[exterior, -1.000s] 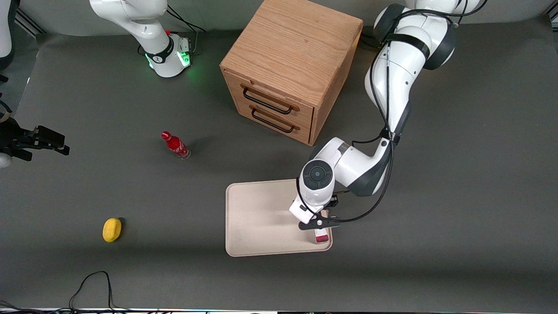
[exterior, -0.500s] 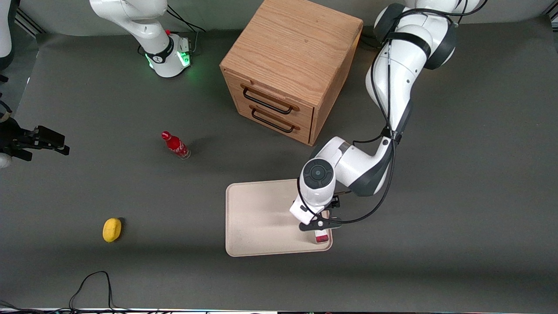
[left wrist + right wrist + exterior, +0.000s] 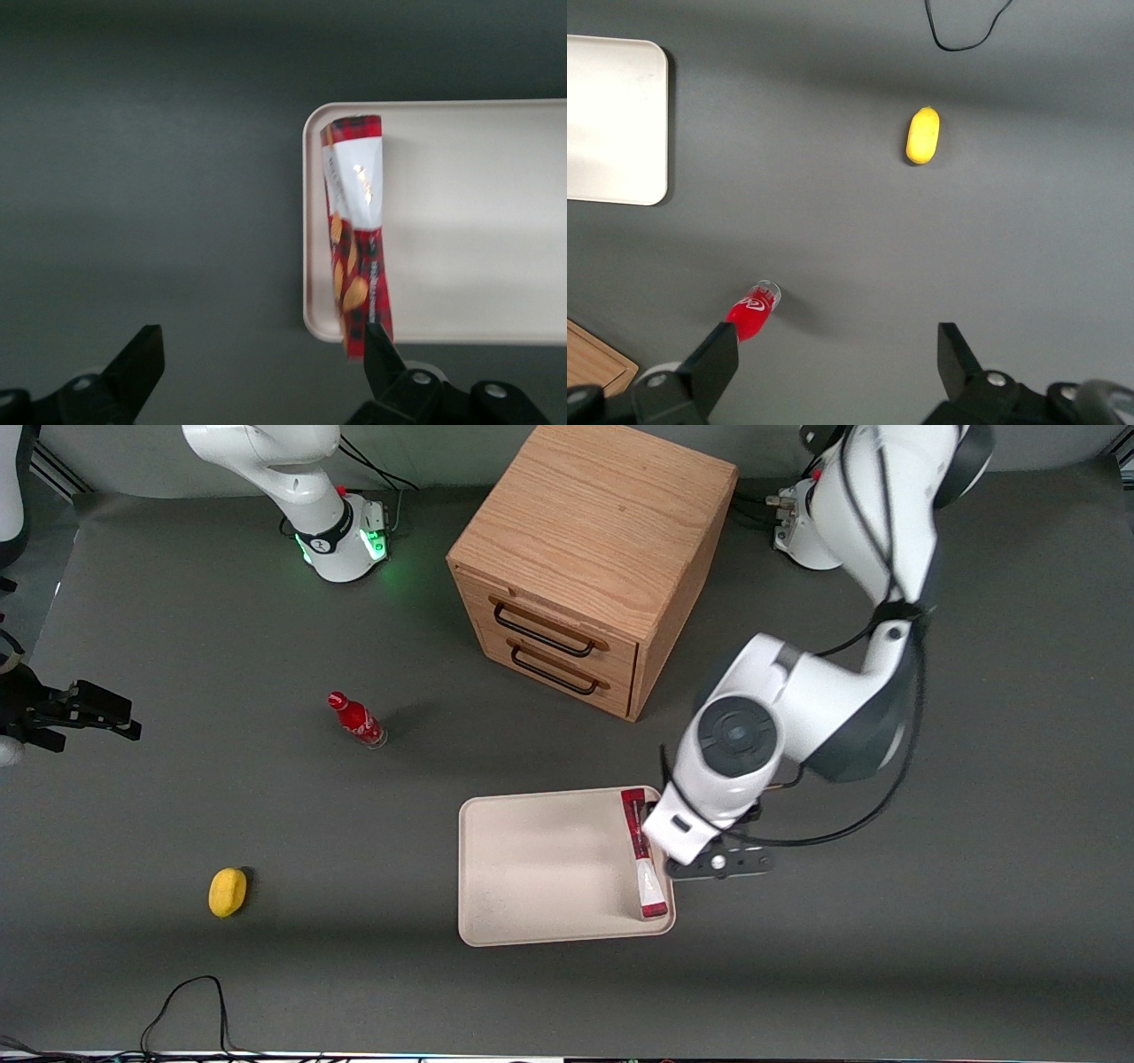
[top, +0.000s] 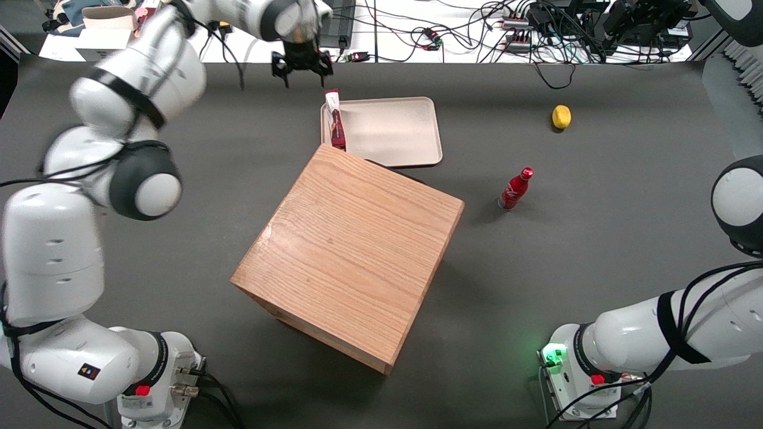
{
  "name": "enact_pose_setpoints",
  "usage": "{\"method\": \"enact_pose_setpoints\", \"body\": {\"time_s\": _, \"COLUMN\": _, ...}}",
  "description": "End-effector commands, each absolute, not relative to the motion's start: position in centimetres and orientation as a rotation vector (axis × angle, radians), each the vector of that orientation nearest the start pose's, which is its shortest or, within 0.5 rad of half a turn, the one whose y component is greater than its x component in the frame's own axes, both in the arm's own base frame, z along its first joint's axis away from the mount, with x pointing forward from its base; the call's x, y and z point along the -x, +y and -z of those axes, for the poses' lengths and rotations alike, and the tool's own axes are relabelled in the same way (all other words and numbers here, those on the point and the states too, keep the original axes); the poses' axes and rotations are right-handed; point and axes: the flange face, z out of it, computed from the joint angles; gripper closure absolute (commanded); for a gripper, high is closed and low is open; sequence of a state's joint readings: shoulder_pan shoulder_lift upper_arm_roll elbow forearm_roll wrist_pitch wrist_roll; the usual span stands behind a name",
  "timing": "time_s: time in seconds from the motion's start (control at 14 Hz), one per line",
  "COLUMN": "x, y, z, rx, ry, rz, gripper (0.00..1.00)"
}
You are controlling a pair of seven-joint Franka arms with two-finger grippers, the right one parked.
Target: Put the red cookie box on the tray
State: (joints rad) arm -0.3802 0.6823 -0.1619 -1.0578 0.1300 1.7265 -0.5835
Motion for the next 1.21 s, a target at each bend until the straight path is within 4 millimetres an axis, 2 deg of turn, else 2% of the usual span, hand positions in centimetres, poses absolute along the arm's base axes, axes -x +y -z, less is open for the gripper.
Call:
{"method": "enact_pose_setpoints", "body": {"time_s": 0.0, "x": -61.1, "y": -26.8, "z": -47.9, "rx": 3.103, "ry": -0.017, "rz": -0.024, "gripper": 0.00}}
{"method": "enact_pose_setpoints", "body": {"time_s": 0.14, "x": -58.4, "y": -22.0, "z": -50.6, "rx": 3.129, "ry": 0.007, "rz": -0.056, "gripper": 0.00}}
{"method": "enact_pose_setpoints", "body": {"time_s": 0.36, "x": -54.5, "y": -14.5, "z": -53.3, "rx": 3.143, "ry": 0.041, "rz": -0.068, "gripper": 0.00}}
{"method": "enact_pose_setpoints", "body": {"time_s": 0.5, "x": -53.1, "y": -8.1, "z": -55.0, "rx": 3.139, "ry": 0.039, "rz": -0.130, "gripper": 0.00}}
{"method": "enact_pose_setpoints", "body": {"time_s": 0.57, "x": -52.7, "y": -5.6, "z": -56.1, "rx": 3.142, "ry": 0.038, "rz": -0.141, "gripper": 0.00}}
{"method": "enact_pose_setpoints", "body": {"time_s": 0.71, "x": -51.7, "y": -3.8, "z": -58.8, "rx": 3.023, "ry": 0.023, "rz": -0.178, "gripper": 0.00}}
{"method": "enact_pose_setpoints", "body": {"time_s": 0.86, "x": -50.2, "y": -3.0, "z": -60.8, "rx": 3.027, "ry": -0.008, "rz": -0.169, "gripper": 0.00}}
{"method": "enact_pose_setpoints", "body": {"time_s": 0.93, "x": -50.0, "y": -1.7, "z": -61.3, "rx": 3.032, "ry": -0.049, "rz": -0.158, "gripper": 0.00}}
{"method": "enact_pose_setpoints", "body": {"time_s": 1.0, "x": -50.0, "y": -1.3, "z": -61.4, "rx": 3.031, "ry": -0.063, "rz": -0.153, "gripper": 0.00}}
{"method": "enact_pose_setpoints", "body": {"time_s": 1.14, "x": -50.3, "y": -1.3, "z": -61.2, "rx": 3.024, "ry": -0.080, "rz": -0.140, "gripper": 0.00}}
